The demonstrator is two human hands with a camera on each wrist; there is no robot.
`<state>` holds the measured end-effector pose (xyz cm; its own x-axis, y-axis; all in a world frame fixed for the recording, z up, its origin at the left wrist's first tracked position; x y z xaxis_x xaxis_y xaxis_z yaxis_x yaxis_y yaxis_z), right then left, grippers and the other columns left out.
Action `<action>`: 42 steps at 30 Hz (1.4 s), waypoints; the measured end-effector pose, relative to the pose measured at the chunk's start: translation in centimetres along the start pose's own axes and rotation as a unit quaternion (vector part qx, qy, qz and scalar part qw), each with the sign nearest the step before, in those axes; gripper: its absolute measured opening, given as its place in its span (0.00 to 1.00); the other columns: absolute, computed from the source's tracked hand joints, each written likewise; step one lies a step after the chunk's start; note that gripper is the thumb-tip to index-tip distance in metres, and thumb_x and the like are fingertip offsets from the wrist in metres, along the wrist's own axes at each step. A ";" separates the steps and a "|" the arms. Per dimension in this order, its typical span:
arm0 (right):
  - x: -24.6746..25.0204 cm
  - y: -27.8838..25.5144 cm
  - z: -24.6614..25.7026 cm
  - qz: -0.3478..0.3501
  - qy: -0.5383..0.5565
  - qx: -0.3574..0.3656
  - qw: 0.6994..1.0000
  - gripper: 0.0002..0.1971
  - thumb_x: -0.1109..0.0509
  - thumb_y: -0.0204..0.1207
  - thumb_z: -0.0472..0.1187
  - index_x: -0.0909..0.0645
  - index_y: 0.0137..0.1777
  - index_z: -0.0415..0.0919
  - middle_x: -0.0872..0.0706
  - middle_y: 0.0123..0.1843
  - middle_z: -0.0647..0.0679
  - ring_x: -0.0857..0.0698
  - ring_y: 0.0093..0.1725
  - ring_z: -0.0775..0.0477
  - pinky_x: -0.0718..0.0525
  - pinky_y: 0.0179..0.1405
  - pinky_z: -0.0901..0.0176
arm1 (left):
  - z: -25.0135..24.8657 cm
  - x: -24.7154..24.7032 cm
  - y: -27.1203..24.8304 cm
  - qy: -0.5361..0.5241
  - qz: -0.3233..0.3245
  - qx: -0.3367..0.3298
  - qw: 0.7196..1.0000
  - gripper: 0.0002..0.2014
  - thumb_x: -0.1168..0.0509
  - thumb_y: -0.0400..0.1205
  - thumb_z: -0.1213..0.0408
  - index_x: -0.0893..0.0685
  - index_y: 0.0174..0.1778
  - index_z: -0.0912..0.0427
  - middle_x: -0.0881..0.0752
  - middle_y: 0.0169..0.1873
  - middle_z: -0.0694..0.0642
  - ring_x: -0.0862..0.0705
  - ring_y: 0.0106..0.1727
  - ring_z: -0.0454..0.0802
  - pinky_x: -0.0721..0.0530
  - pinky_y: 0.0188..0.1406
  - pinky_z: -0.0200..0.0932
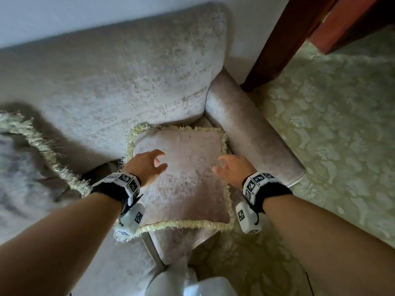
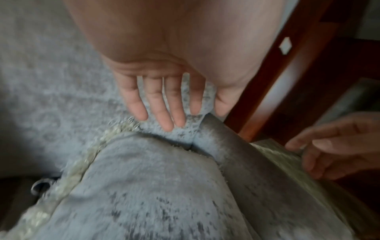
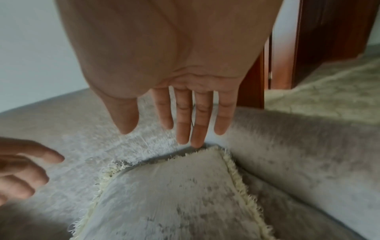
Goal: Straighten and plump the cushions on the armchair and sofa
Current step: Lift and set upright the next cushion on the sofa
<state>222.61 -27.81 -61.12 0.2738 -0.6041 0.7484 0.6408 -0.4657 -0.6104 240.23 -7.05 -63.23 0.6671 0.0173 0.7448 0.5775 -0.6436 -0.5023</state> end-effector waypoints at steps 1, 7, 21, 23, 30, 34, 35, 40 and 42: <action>-0.6 1.9 0.0 0.003 0.011 0.001 1.000 0.32 0.34 0.80 0.63 0.26 0.80 0.47 0.14 0.71 0.45 0.16 0.69 0.42 0.19 0.69 0.48 | 1.3 -0.7 1.5 -0.027 -0.009 0.020 0.999 0.21 0.36 0.84 0.45 0.22 0.73 0.43 0.11 0.59 0.47 0.13 0.61 0.51 0.16 0.63 0.53; -5.9 11.6 -1.6 -0.025 0.059 0.008 0.998 0.35 0.33 0.81 0.62 0.30 0.82 0.43 0.23 0.79 0.40 0.24 0.77 0.39 0.26 0.75 0.45 | 8.4 -5.9 7.5 -0.136 -0.073 0.114 0.981 0.24 0.32 0.83 0.46 0.21 0.75 0.46 0.18 0.67 0.59 0.15 0.62 0.56 0.20 0.67 0.53; -16.4 24.3 -8.0 -0.105 0.308 -0.041 0.945 0.47 0.34 0.74 0.74 0.57 0.87 0.69 0.47 0.91 0.53 0.36 0.85 0.45 0.33 0.76 0.53 | 18.1 -14.6 14.0 -0.321 -0.144 0.272 0.896 0.51 0.24 0.57 0.25 0.45 0.74 0.10 0.27 0.78 0.56 0.19 0.72 0.60 0.19 0.72 0.60; -16.6 24.5 -8.2 -0.126 0.345 -0.026 0.930 0.46 0.33 0.77 0.67 0.54 0.89 0.63 0.45 0.91 0.54 0.34 0.80 0.56 0.33 0.69 0.64 | 17.5 -14.7 14.4 -0.330 -0.154 0.264 0.893 0.53 0.21 0.62 0.32 0.46 0.79 0.17 0.26 0.79 0.54 0.19 0.71 0.58 0.19 0.69 0.53; -12.7 22.0 -6.9 -0.189 0.360 -0.003 0.914 0.42 0.28 0.74 0.67 0.45 0.86 0.71 0.31 0.82 0.44 0.25 0.64 0.53 0.21 0.58 0.63 | 14.9 -12.1 11.8 -0.327 -0.228 0.245 0.884 0.51 0.20 0.63 0.35 0.43 0.78 0.16 0.20 0.73 0.48 0.17 0.67 0.52 0.18 0.70 0.53; -8.4 20.0 -5.8 -0.198 0.321 -0.008 0.926 0.43 0.25 0.73 0.65 0.42 0.86 0.69 0.36 0.80 0.36 0.24 0.72 0.35 0.25 0.60 0.62 | 13.0 -9.9 9.7 -0.343 -0.273 0.237 0.867 0.47 0.19 0.66 0.40 0.38 0.79 0.19 0.22 0.63 0.38 0.20 0.62 0.43 0.22 0.65 0.40; -7.3 19.6 -5.6 -0.197 0.315 -0.002 0.928 0.45 0.25 0.71 0.67 0.43 0.86 0.69 0.37 0.80 0.35 0.26 0.75 0.33 0.26 0.60 0.61 | 12.7 -9.6 9.0 -0.346 -0.288 0.234 0.861 0.47 0.19 0.66 0.41 0.37 0.78 0.19 0.22 0.64 0.37 0.20 0.62 0.42 0.22 0.66 0.41; -2.1 18.4 -3.5 -0.221 0.294 0.091 0.925 0.48 0.30 0.63 0.73 0.44 0.85 0.72 0.43 0.85 0.38 0.37 0.82 0.40 0.33 0.70 0.49 | 11.4 -8.6 5.5 -0.388 -0.372 0.211 0.816 0.49 0.16 0.66 0.51 0.35 0.80 0.22 0.25 0.71 0.28 0.23 0.73 0.38 0.27 0.79 0.48; 0.1 18.3 -1.9 -0.236 0.294 0.146 0.915 0.49 0.30 0.64 0.72 0.44 0.86 0.69 0.44 0.86 0.41 0.39 0.80 0.50 0.37 0.73 0.54 | 11.2 -7.8 4.8 -0.404 -0.419 0.180 0.793 0.50 0.17 0.66 0.52 0.35 0.83 0.30 0.28 0.73 0.23 0.27 0.76 0.31 0.30 0.82 0.45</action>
<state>232.95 -37.60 -72.73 -0.4608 -0.6631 0.5898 0.7757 -0.6239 -0.0954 243.09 -1.68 -76.37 -0.0228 0.9017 0.4318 0.9773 0.1112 -0.1804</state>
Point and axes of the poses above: each hand's wrist, its own y-axis towards the middle knuckle, its own x-axis out of the back of the hand, z = x × y, the point moved 7 cm from there along y, towards the middle knuckle
